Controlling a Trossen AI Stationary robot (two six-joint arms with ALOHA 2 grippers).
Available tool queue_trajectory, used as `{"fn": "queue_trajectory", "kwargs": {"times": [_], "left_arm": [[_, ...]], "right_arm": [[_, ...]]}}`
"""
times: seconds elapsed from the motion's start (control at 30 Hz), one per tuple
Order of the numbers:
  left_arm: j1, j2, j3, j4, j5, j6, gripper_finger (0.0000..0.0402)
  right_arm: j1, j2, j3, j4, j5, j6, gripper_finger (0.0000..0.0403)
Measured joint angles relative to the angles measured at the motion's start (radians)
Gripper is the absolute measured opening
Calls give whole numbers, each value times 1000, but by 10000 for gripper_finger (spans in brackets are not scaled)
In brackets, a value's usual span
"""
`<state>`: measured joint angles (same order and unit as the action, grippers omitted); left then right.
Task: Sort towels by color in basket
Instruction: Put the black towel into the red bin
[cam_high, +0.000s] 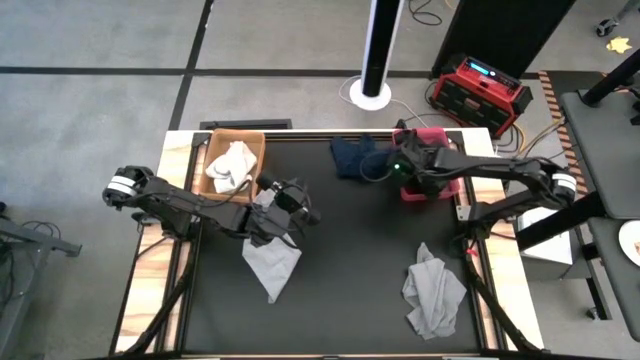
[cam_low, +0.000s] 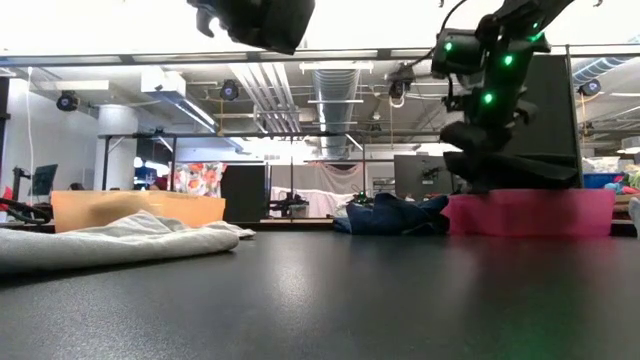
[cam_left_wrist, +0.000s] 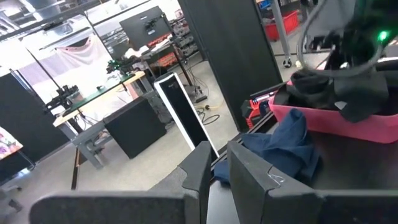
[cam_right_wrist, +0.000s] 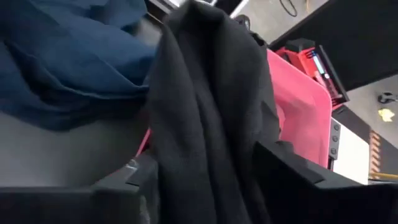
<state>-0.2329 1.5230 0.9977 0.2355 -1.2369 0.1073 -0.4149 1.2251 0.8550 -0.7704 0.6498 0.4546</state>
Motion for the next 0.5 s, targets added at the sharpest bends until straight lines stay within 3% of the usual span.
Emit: {"fn": "queue_trajectory", "kwargs": {"times": [0.3,0.5], "left_arm": [[0,0,0,-18,0,-17,38],[0,0,0,-18,0,-16,38]], "right_arm": [[11,-123,34,-68,-70,39,248],[32,-218,2,-56,31,77,196]]}}
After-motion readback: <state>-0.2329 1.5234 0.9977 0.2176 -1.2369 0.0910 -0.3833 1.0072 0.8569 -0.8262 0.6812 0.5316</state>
